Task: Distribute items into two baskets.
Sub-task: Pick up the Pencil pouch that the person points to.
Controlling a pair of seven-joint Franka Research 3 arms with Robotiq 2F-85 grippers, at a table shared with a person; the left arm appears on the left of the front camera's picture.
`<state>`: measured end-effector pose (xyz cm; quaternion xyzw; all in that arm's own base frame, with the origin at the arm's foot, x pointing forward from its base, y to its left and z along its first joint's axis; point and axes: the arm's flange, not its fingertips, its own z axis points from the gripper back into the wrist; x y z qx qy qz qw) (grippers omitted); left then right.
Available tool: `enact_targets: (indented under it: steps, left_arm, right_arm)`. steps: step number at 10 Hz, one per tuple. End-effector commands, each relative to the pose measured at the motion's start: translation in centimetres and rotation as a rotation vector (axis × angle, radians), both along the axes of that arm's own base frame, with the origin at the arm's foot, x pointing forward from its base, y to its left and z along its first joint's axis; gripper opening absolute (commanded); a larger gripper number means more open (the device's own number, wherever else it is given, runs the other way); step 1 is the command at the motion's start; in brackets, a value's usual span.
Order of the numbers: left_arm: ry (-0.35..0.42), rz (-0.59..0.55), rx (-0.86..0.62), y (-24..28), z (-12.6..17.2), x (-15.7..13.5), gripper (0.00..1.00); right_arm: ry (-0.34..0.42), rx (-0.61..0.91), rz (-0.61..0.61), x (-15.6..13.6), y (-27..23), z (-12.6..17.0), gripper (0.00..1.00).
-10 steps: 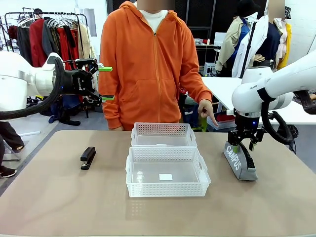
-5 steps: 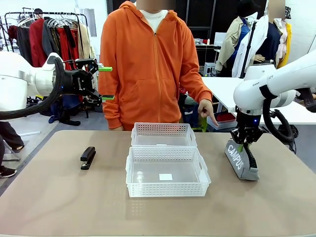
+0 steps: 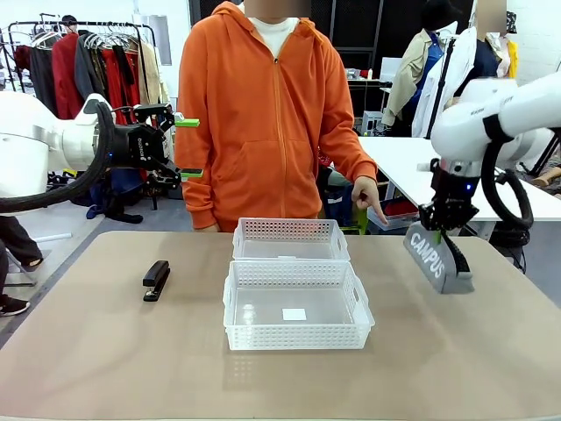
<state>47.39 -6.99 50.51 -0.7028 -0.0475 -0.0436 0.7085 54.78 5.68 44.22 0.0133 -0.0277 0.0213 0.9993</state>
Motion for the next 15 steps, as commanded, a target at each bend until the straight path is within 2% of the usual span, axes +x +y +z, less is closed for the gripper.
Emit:
enact_targets:
  steps: [1, 4, 5, 9, 12, 14, 15]
  left_arm:
    - [-0.002, 0.002, -0.001, 0.1, 0.1, 0.0, 1.00]
    - [-0.002, 0.002, -0.001, 0.1, 0.1, 0.0, 1.00]
    - [-0.002, 0.002, -0.001, 0.1, 0.1, 0.0, 1.00]
    - [-0.002, 0.002, -0.001, 0.1, 0.1, 0.0, 1.00]
    - [-0.002, 0.002, -0.001, 0.1, 0.1, 0.0, 1.00]
    - [-0.002, 0.002, -0.001, 0.1, 0.1, 0.0, 1.00]
    - [-0.002, 0.002, -0.001, 0.1, 0.1, 0.0, 1.00]
  right_arm:
    - [-0.040, 0.053, 0.024, 0.4, 0.4, 3.9, 0.00]
    - [-0.093, 0.044, -0.071, 1.0, 2.6, 11.6, 0.00]
    - [-0.157, 0.049, -0.089, 0.9, 3.6, 13.8, 0.00]
    - [-0.214, 0.108, -0.087, 0.1, 6.0, 21.7, 0.00]
    - [-0.233, 0.140, -0.101, 0.4, 5.4, 24.8, 0.00]
    - [-0.276, 0.124, -0.103, 0.6, 5.2, 24.2, 0.00]
    - [-0.255, 0.108, -0.084, -0.2, 5.3, 24.5, 0.00]
